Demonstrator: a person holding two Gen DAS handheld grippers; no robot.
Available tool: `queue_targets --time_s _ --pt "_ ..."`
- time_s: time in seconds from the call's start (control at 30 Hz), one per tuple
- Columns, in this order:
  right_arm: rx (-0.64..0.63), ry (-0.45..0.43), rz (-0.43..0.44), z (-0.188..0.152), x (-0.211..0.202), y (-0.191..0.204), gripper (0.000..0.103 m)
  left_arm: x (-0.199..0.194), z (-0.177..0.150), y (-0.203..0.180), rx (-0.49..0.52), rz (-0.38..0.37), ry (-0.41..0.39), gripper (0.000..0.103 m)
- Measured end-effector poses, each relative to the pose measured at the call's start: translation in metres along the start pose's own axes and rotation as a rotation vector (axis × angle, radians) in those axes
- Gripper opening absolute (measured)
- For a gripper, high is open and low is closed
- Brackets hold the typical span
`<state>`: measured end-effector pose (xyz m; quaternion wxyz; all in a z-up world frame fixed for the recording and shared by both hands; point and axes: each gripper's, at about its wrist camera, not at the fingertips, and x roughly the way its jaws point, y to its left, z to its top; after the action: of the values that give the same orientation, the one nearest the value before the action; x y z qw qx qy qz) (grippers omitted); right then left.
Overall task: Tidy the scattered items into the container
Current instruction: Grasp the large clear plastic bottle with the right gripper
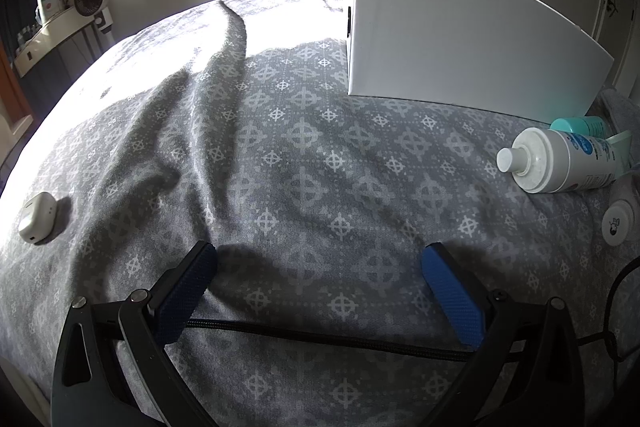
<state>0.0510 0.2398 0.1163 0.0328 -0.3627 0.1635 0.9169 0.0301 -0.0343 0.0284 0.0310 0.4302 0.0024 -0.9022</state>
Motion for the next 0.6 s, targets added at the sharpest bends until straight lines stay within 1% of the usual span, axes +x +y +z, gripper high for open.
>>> queue_targets --time_s 0.07,0.13,0.2,0.3,0.37,0.4,0.47,0.5,0.53,0.57,0.6 --pt "0.093 0.051 0.025 -0.022 0.005 -0.012 0.103 0.000 0.001 -0.001 0.000 0.001 0.000 0.103" --pt "0.166 0.133 0.059 -0.036 0.025 -0.023 0.103 0.000 0.001 -0.001 0.000 0.001 0.000 0.103" --pt "0.259 0.205 0.085 -0.043 0.047 -0.032 0.102 0.000 0.001 -0.001 0.000 0.001 0.000 0.103" --pt "0.412 0.255 0.125 -0.047 0.079 -0.044 0.102 0.000 0.001 -0.001 0.000 0.000 -0.001 0.103" --pt "0.474 0.313 0.094 -0.049 0.101 -0.048 0.099 0.000 0.001 -0.001 0.000 0.001 -0.001 0.103" --pt "0.492 0.308 0.076 -0.049 0.107 -0.049 0.099 0.000 0.001 -0.001 0.000 0.001 -0.001 0.103" --pt "0.476 0.265 0.039 -0.044 0.110 -0.047 0.099 0.000 0.001 -0.001 0.000 0.001 -0.001 0.103" --pt "0.468 0.247 0.029 -0.043 0.110 -0.046 0.093 0.000 0.001 -0.001 0.000 0.001 0.000 0.103" --pt "0.456 0.229 0.026 -0.041 0.108 -0.045 0.084 0.000 0.001 -0.001 0.000 0.001 0.000 0.103" --pt "0.436 0.232 0.023 -0.041 0.108 -0.045 0.072 0.000 0.001 -0.001 0.000 0.001 0.000 0.103" --pt "0.427 0.234 0.042 -0.041 0.107 -0.046 0.071 0.000 0.001 -0.001 0.000 0.001 0.000 0.103"
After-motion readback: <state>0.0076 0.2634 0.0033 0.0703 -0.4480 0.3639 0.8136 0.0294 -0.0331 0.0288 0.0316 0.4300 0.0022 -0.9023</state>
